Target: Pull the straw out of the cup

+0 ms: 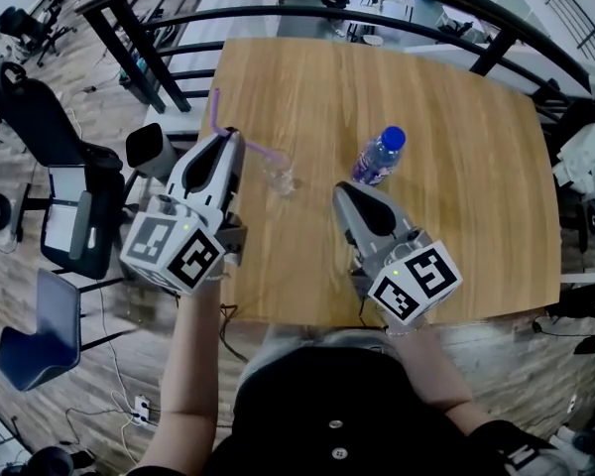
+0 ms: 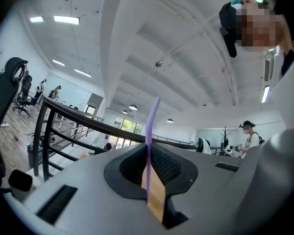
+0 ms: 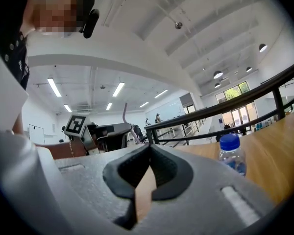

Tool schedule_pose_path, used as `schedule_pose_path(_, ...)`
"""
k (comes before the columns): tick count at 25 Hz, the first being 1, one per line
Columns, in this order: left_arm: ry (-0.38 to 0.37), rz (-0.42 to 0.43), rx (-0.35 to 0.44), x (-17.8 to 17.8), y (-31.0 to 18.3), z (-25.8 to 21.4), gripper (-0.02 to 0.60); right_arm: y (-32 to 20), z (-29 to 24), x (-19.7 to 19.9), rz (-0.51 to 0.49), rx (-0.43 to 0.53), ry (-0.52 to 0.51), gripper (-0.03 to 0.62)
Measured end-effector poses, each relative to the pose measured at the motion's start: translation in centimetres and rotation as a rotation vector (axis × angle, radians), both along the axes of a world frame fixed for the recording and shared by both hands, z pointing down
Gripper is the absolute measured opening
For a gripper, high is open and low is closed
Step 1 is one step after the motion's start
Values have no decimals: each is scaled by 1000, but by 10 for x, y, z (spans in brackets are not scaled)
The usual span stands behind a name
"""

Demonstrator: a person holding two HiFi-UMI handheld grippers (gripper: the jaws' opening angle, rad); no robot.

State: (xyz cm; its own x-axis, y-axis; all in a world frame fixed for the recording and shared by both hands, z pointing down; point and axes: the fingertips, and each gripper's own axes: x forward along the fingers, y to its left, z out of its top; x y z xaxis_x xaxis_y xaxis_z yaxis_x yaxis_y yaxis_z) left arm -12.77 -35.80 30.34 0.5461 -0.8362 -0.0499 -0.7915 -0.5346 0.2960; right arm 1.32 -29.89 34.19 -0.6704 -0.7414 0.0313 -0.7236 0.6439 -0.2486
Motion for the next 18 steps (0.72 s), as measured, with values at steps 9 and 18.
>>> schedule_pose_path(9, 124, -68, 72, -25, 36, -20, 40, 23, -19, 0, 9, 28, -69, -2)
schedule_pose_path(18, 276, -116, 145, -51, 88, -32, 40, 61, -16, -1, 27, 22, -96, -2)
